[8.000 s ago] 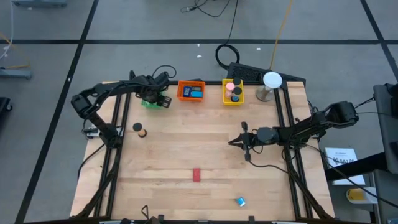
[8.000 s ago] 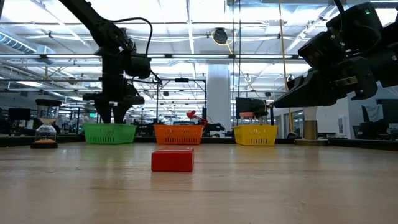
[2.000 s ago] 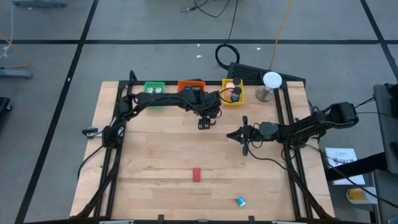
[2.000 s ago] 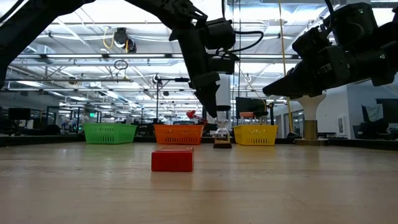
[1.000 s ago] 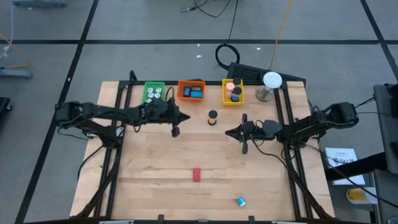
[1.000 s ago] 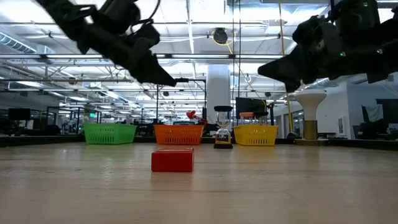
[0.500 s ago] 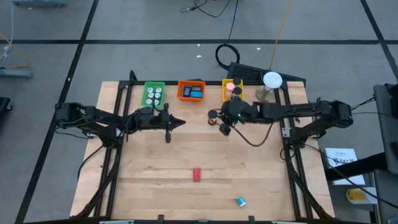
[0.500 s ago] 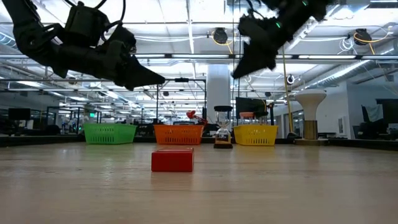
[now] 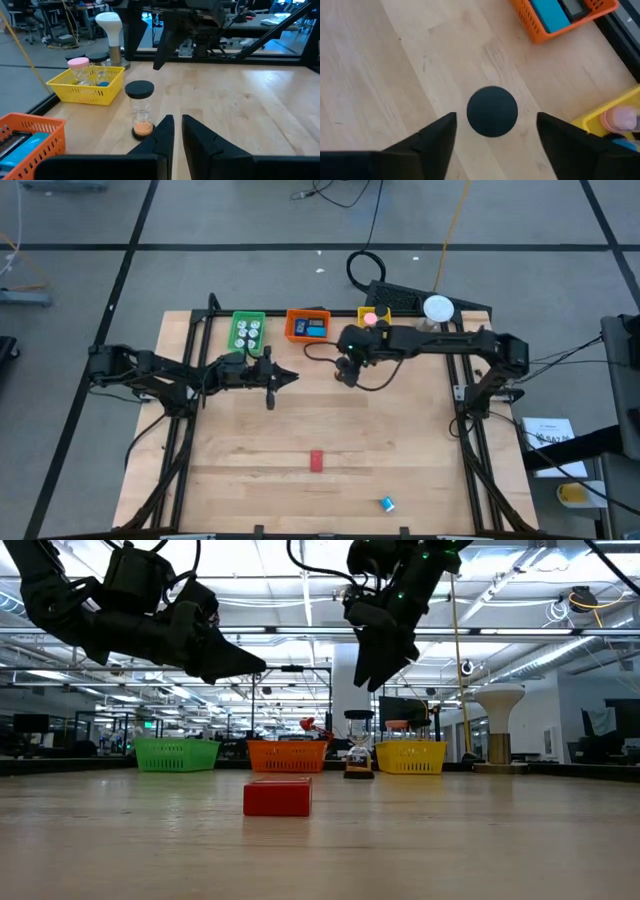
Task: Pick & Place Office items
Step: Put the orange hourglass into the yellow bin, then put the red digital clock into the orange bin
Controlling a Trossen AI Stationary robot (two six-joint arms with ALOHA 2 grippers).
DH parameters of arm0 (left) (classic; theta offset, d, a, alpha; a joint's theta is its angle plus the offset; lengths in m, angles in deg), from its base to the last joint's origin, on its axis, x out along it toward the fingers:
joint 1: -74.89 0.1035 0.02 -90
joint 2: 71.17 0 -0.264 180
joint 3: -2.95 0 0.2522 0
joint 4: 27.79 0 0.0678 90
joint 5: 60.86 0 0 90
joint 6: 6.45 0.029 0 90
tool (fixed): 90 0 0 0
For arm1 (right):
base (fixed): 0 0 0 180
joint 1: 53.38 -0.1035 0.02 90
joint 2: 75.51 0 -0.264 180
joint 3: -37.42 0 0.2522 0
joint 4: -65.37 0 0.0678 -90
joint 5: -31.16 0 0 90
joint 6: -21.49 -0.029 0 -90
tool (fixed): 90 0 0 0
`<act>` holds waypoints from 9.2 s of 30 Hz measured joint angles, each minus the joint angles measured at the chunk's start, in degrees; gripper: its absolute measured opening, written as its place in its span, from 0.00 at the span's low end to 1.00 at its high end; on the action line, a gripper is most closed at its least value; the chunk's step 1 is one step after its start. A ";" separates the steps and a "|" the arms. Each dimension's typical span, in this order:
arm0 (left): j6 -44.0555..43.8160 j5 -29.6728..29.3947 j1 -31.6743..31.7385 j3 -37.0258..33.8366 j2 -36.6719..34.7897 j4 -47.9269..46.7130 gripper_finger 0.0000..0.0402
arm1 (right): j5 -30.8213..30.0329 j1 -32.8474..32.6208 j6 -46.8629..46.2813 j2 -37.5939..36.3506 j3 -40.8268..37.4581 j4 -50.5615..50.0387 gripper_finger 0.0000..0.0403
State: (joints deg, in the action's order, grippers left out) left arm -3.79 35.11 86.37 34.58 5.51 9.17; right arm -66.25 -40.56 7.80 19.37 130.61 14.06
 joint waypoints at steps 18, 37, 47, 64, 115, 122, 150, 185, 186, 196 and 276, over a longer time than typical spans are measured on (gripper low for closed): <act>-0.07 0.00 0.00 0.00 0.02 -0.04 0.11 | -0.02 1.53 1.34 6.73 0.29 2.57 0.87; -0.17 -0.02 0.00 0.02 0.04 -0.07 0.11 | -1.39 2.49 2.62 6.77 0.22 3.91 0.50; -0.17 -0.02 0.00 0.02 0.04 -0.07 0.11 | -4.56 12.05 4.58 -4.90 0.22 -0.85 0.50; -0.15 -0.02 0.00 0.02 0.04 -0.02 0.11 | 0.16 21.88 8.04 -5.16 -9.46 8.68 0.50; -0.11 -0.07 0.00 0.04 0.04 1.66 0.11 | -4.61 21.42 13.84 -15.88 -16.52 16.71 0.47; -5.72 0.30 -0.45 0.64 0.00 0.66 0.11 | -4.45 17.70 14.00 -23.46 -20.25 13.41 0.13; 3.56 -3.02 -28.98 27.98 24.22 -31.78 0.31 | 0.03 -7.44 9.86 -26.63 -44.74 36.73 0.00; 25.02 -4.59 -32.34 44.82 36.22 -50.34 0.70 | 0.18 -15.96 12.89 -26.63 -55.03 61.60 0.00; 24.48 -4.74 -32.17 45.35 36.20 -51.34 0.69 | 0.16 -15.96 12.90 -26.63 -55.03 61.67 0.00; 17.66 -11.74 -28.34 48.09 35.83 -59.36 0.42 | 0.18 -15.96 12.80 -26.63 -55.02 61.54 0.00; -31.33 -36.83 -2.49 47.61 14.89 -90.28 0.38 | 0.03 -18.58 12.48 -26.61 -54.99 61.43 0.00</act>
State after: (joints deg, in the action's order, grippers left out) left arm -35.13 -1.72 83.89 82.18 20.40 -81.11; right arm -66.22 -59.14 20.28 -7.24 75.63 75.49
